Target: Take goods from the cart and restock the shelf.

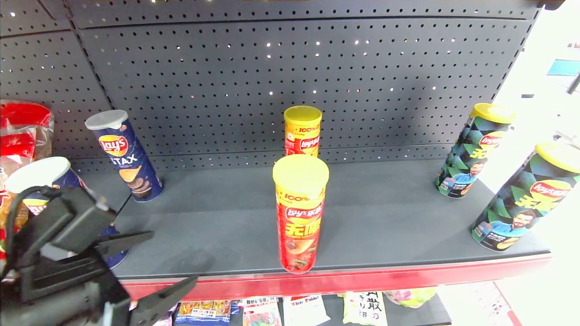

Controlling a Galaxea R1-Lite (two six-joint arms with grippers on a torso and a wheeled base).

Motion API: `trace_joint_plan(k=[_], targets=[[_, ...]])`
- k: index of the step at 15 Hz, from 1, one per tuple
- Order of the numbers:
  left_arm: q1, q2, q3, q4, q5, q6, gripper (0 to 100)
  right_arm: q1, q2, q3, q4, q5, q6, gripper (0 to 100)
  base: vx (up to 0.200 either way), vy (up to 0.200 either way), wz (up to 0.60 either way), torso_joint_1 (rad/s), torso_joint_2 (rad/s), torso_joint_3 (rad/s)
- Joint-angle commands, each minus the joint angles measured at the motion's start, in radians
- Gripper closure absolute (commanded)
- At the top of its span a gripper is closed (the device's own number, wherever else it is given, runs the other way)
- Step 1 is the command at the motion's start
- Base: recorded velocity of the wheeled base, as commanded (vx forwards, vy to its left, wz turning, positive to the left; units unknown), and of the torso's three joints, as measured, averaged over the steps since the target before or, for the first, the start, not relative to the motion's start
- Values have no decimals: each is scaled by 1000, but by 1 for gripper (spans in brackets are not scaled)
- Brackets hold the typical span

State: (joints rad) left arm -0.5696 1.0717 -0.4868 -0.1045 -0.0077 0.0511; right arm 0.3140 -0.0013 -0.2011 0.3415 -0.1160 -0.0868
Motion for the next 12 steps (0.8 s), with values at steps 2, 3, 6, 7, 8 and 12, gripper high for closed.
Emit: trace_joint_plan(k=[2,3,6,7,8,12], targets=[[80,-496,-104,479,61,-79,0,-23,38,-34,-1,-54,-2,0,0,0,0,0,0,0],[140,-622,-111,623,66,-96,0,-58,106,-70,-4,-59,-2,0,0,0,0,0,0,0],[367,-728,-110,730,83,-139,0,-256,264,-133,-6,-56,-1,0,0,0,0,0,0,0],[455,-731,-102,732,84,-142,0,-325,259,-129,-1,-56,-2,0,0,0,0,0,0,0],[504,-737,-99,733,84,-142,0,-357,247,-121,1,-54,-4,0,0,0,0,0,0,0],[654,-923,36,743,49,-111,0,-415,99,17,-53,65,-10,0,0,0,0,0,0,0]])
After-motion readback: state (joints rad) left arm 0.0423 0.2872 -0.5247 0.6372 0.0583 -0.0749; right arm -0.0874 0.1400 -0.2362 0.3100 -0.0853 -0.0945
